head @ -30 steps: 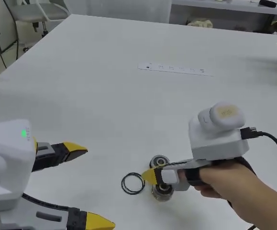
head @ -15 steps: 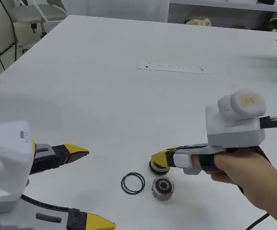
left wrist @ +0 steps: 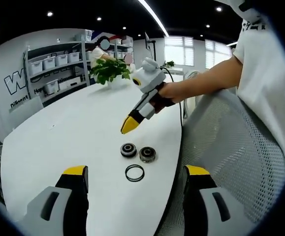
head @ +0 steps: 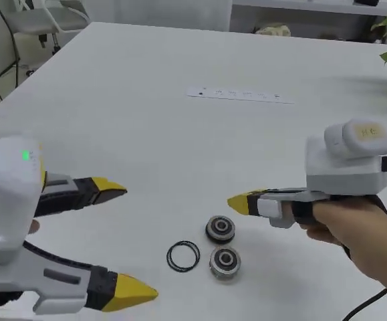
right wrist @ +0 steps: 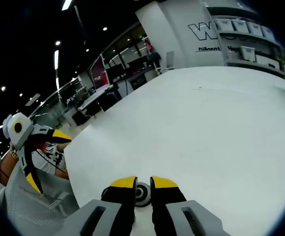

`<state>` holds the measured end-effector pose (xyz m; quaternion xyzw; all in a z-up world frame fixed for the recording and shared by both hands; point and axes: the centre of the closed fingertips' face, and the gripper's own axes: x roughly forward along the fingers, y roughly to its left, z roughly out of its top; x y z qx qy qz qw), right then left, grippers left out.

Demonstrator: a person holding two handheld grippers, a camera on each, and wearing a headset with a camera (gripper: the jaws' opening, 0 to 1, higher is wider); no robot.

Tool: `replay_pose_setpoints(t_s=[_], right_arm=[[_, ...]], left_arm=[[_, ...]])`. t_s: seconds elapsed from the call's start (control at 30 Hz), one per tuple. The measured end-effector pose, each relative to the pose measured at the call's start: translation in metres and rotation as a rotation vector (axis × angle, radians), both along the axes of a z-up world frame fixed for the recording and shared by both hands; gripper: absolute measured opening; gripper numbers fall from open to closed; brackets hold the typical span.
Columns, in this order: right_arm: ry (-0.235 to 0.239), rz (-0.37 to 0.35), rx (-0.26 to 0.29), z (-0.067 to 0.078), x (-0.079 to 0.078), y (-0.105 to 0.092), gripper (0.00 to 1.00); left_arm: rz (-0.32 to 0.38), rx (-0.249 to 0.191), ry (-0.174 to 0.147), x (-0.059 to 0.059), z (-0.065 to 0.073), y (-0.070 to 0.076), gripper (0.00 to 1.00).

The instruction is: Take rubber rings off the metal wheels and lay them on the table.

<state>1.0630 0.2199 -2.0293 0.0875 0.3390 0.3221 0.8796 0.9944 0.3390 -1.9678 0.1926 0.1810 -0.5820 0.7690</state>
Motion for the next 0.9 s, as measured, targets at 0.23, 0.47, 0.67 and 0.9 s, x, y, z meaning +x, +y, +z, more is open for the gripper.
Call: replay_pose_setpoints(t_s=[0.23, 0.47, 0.67, 0.9], right_arm=[[-0.011, -0.006, -0.018, -0.002, 0.002, -0.007, 0.08], [-0.020, 0.013, -0.050, -0.006, 0.001, -0.010, 0.08], [-0.032, 0.077, -0.125, -0.016, -0.004, -0.011, 0.08], [-0.042, 0.150, -0.184, -0.025, -0.010, -0.010, 0.09]], left_arm=[[-0.058, -0.013, -0.066, 0.020, 0.031, -0.013, 0.71], [-0.140, -0.027, -0.140, 0.038, 0.053, -0.039, 0.70], [-0.184, -0.049, -0.154, 0.048, 0.058, -0.059, 0.66], [-0.198, -0.015, -0.162, 0.064, 0.033, -0.077, 0.58]])
